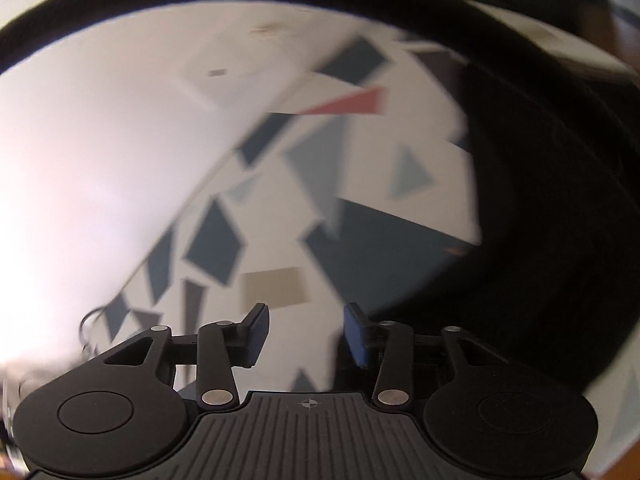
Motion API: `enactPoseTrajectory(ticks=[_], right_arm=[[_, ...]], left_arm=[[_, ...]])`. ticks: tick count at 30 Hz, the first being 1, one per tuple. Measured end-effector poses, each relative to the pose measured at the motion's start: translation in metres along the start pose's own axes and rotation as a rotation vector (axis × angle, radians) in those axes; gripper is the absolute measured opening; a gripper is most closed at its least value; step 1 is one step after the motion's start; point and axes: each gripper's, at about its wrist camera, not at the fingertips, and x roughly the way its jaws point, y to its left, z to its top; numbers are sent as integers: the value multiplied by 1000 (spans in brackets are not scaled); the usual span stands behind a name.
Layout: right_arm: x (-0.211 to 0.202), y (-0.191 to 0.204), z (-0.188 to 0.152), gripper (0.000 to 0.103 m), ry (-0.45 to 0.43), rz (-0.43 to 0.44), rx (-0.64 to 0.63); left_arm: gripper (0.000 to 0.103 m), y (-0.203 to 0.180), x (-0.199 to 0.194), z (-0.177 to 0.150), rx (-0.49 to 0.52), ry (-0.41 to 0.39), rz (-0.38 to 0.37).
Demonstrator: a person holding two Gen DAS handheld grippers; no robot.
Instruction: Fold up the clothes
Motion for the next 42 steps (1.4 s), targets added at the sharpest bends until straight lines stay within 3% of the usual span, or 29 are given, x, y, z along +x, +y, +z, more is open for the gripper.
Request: enactPoseTrajectory(ticks=[1, 5, 9, 11, 12, 13, 17, 20, 23, 25, 27, 28, 29, 30, 31, 32, 33, 36, 42], right_arm=[[1, -5, 0, 40, 12, -15, 21], [6, -10, -10, 41, 62, 1, 26], [31, -1, -25, 48, 120, -20, -56], [42, 0, -31, 33, 149, -71, -61], [46, -2, -34, 7, 159, -94, -57], [45, -6, -35, 2, 157, -90, -39], [2, -11, -27, 1, 23, 0, 2], [-31, 9, -11, 1, -84, 68, -59], [-37, 39, 10, 1, -155, 133, -156], [-27, 65, 25, 1, -202, 155, -232], [-9, 85, 38, 5, -222, 179, -269], [0, 95, 45, 20, -232, 191, -288], [9, 105, 51, 35, -242, 203, -306], [14, 110, 54, 57, -252, 171, -296], [16, 110, 52, 56, -264, 163, -291], [18, 110, 50, 56, -277, 158, -285], [17, 104, 46, 56, -271, 164, -274], [15, 65, 34, 56, -255, 108, -205], [-13, -75, 0, 51, -247, -142, 160]], left_arm=[[4, 0, 2, -2, -7, 11, 1], [5, 8, -17, 1, -92, -54, -32], [5, 9, -38, 3, -129, -113, -7], [4, 10, -47, 4, -151, -143, 9], [4, 11, -53, 6, -171, -164, 10], [4, 12, -58, 8, -192, -185, 11], [4, 21, -80, 19, -286, -269, -41], [4, 31, -88, 32, -341, -343, -46], [4, 46, -87, 48, -351, -383, 2], [4, 58, -80, 60, -342, -396, 78], [6, 75, -66, 72, -354, -384, 225], [8, 83, -57, 77, -366, -358, 327], [17, 89, -47, 82, -376, -317, 423], [35, 93, -37, 85, -378, -269, 483], [46, 96, -28, 88, -379, -222, 542], [61, 96, -25, 87, -387, -208, 546], [63, 92, -24, 82, -385, -201, 517], [69, 78, -20, 66, -369, -159, 434], [70, 29, -6, 13, -282, -15, 347]])
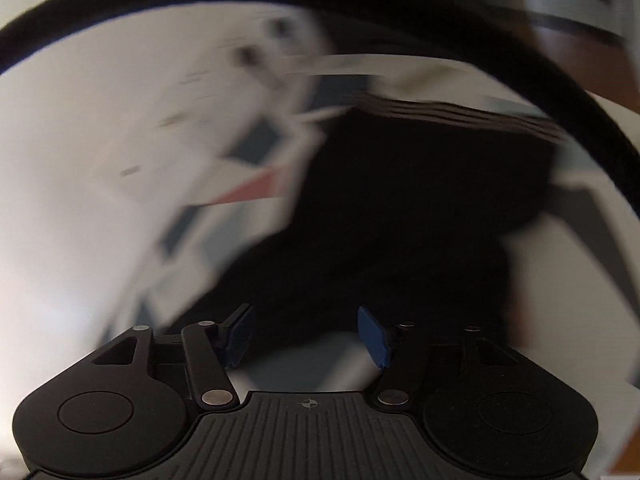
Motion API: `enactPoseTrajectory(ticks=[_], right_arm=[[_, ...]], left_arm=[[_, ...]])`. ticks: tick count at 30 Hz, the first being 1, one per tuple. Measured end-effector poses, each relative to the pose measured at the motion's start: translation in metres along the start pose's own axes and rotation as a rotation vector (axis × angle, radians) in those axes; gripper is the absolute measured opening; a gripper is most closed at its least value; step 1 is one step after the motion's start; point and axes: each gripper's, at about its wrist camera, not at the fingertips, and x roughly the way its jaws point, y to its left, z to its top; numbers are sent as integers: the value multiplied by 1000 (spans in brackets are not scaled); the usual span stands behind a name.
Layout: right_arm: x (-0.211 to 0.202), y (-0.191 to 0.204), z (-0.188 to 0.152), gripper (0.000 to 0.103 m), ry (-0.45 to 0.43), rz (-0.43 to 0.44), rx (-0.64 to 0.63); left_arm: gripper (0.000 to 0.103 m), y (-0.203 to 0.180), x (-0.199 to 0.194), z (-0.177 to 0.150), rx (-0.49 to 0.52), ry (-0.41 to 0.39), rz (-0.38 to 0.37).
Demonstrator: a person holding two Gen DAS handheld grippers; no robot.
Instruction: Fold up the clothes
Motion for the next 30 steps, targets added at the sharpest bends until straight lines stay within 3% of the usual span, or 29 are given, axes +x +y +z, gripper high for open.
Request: enactPoseTrajectory(ticks=[2, 5, 7, 13, 16, 20, 23, 24, 25, 26, 27, 28, 29, 30], right_arm=[[-13, -45, -5, 48, -16, -103, 78], [-26, -81, -15, 41, -43, -154, 119], [-27, -90, -23, 40, -53, -155, 102], [-15, -86, -41, 41, -1, -134, 47], [-10, -78, -45, 42, 8, -130, 19], [-15, -71, -46, 41, 24, -113, 11], [-17, -66, -51, 31, 25, -99, 14], [-17, -65, -52, 21, 25, -93, 14], [-17, -65, -53, 16, 17, -91, 12], [-18, -65, -54, 14, 10, -91, 11], [-19, -64, -55, 10, 2, -90, 10], [-21, -65, -55, 9, -3, -85, 13], [-24, -66, -55, 9, -7, -80, 17], [-27, -67, -55, 9, -9, -74, 25]], left_arm=[[72, -14, -4, -16, 59, 19, -17], [75, -28, -8, -32, 126, 35, -30], [75, -29, -8, -37, 120, 46, -25], [78, -10, -16, -46, -21, 49, -13], [82, -13, -21, -54, 0, 42, -34], [84, -30, -20, -61, 104, 17, -19], [84, -35, -11, -63, 68, 4, -7], [84, -34, -8, -63, 40, 2, -7], [80, -32, -4, -64, 13, 5, -4], [65, -31, -2, -64, -7, 10, -18], [39, -28, -2, -64, -22, 11, -60], [28, -31, -3, -61, 5, 24, -43], [6, -35, -4, -59, 34, 37, -23], [6, -38, -4, -57, 63, 50, -3]])
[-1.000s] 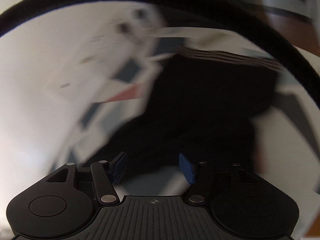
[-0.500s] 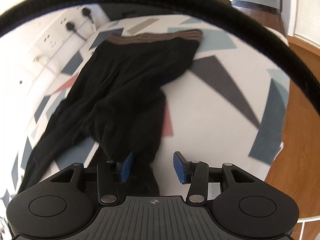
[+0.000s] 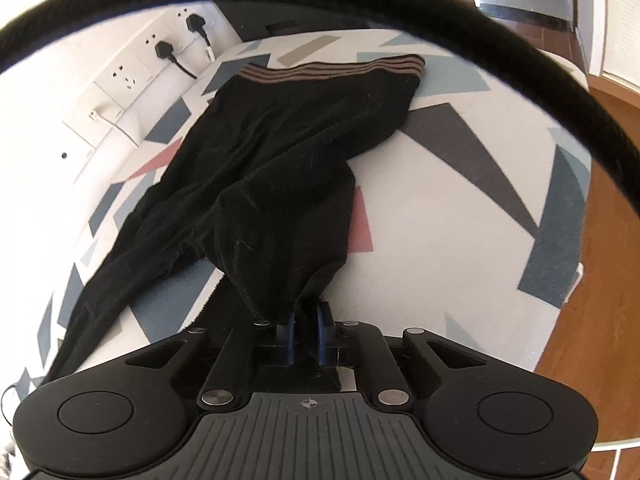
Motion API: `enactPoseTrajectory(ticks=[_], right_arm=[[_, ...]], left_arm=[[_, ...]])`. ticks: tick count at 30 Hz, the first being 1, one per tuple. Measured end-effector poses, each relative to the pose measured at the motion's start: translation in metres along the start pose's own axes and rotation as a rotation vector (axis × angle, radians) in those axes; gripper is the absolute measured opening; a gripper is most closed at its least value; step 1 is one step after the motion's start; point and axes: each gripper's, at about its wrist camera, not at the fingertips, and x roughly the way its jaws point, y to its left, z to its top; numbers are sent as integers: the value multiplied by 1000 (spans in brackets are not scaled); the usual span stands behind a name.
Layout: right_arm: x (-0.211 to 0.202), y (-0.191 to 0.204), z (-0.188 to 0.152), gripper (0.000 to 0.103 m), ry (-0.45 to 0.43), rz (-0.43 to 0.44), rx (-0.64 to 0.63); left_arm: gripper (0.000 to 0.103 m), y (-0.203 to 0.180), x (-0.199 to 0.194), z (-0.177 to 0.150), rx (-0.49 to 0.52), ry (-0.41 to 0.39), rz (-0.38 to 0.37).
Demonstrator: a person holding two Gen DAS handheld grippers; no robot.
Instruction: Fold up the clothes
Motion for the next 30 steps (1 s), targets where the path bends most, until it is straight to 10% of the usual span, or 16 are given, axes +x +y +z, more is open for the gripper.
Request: enactPoseTrajectory(ticks=[8, 20, 30], right_arm=[[-18, -8, -4, 6, 32, -5, 30], [-19, -13, -15, 29, 26, -83, 133], [-27, -20, 14, 33, -82, -104, 177]], left_arm=[[4, 28, -22, -22, -104, 17, 90], [5, 65, -50, -52, -253, 84, 194], [55, 60, -64, -31, -266, -26, 192]])
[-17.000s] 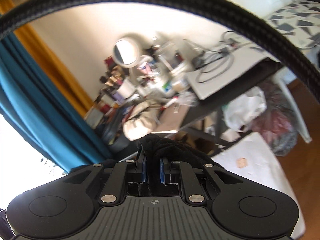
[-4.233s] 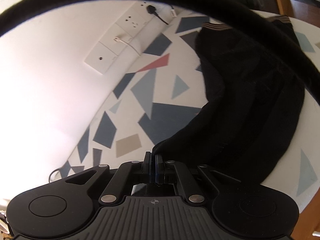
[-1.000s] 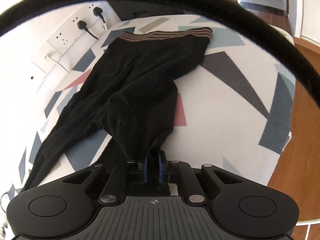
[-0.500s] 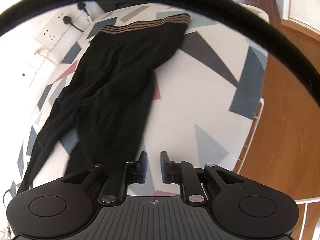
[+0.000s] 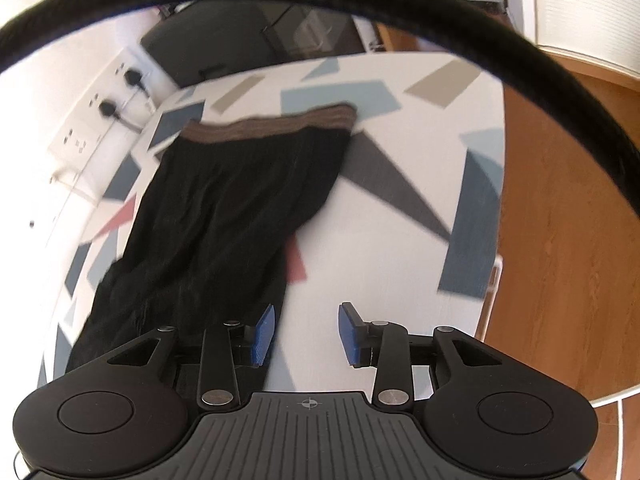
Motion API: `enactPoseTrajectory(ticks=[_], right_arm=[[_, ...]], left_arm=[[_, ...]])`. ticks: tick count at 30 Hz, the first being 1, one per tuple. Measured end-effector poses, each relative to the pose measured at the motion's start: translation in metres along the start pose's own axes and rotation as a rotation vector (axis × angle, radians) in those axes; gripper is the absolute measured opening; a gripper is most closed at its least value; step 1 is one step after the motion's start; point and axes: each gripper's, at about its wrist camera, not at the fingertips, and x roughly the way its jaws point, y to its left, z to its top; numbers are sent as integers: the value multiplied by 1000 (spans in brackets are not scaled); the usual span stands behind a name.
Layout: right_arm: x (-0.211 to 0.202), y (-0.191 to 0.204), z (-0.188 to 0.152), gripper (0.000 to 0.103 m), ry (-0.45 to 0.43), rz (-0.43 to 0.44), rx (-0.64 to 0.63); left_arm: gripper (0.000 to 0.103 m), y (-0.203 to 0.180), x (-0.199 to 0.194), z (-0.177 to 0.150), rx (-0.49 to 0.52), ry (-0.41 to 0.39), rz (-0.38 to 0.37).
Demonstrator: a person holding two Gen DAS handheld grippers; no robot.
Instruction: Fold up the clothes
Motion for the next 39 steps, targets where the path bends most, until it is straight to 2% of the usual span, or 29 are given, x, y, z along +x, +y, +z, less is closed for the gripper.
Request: enactPoseTrajectory(ticks=[2, 5, 7, 9, 12, 15, 17, 18, 19, 21, 22, 24, 26, 27, 30, 31, 32, 33, 34, 35, 37, 39], right_arm=[[2, -4, 10, 33, -31, -3, 17], [8, -12, 27, 32, -92, 0, 22], [14, -18, 41, 31, -138, 12, 10], [20, -24, 55, 30, -183, 25, -3], [41, -28, 78, 31, -178, 40, -3], [66, -28, 98, 35, -167, 24, 1], [81, -26, 106, 34, -151, 2, 3], [86, -24, 109, 31, -154, -10, -4], [91, -21, 111, 19, -156, -23, -12], [98, -16, 116, 4, -145, -48, -58], [97, -14, 119, 3, -160, -54, -77], [85, -11, 126, 3, -258, -65, -117], [76, -8, 134, 3, -307, -82, -146], [72, -6, 138, 3, -331, -91, -160], [95, -15, 149, 4, -180, -170, -144], [105, -19, 152, 8, -123, -203, -133], [105, -23, 151, 11, -135, -208, -103], [102, -21, 151, 26, -163, -237, -88], [98, -18, 152, 33, -191, -268, -73], [93, -11, 151, 33, -227, -273, -77], [86, 7, 152, 33, -267, -174, -138], [93, 37, 152, 33, -238, -72, -256]], left_arm=[[60, -9, -3, 12, -4, -42, -52], [60, -34, 6, 40, -2, -67, -160], [60, -60, 17, 64, 17, -64, -267], [63, -93, 32, 86, 67, -51, -379], [64, -151, 55, 104, 192, -4, -474], [64, -202, 74, 100, 347, 48, -485], [64, -222, 83, 93, 421, 87, -474], [67, -230, 88, 89, 448, 108, -467], [67, -231, 88, 88, 442, 93, -471], [67, -232, 90, 89, 443, 116, -481], [67, -232, 91, 91, 451, 129, -484], [67, -231, 93, 92, 467, 145, -491], [67, -231, 93, 92, 469, 148, -496], [67, -232, 94, 92, 470, 149, -498], [69, -232, 96, 91, 461, 146, -499], [69, -231, 96, 91, 456, 146, -501], [71, -231, 96, 91, 451, 145, -503], [72, -230, 97, 92, 443, 147, -506], [72, -230, 97, 92, 434, 151, -507], [72, -229, 99, 96, 422, 161, -511], [72, -226, 101, 103, 386, 179, -531], [72, -220, 102, 113, 333, 171, -536]])
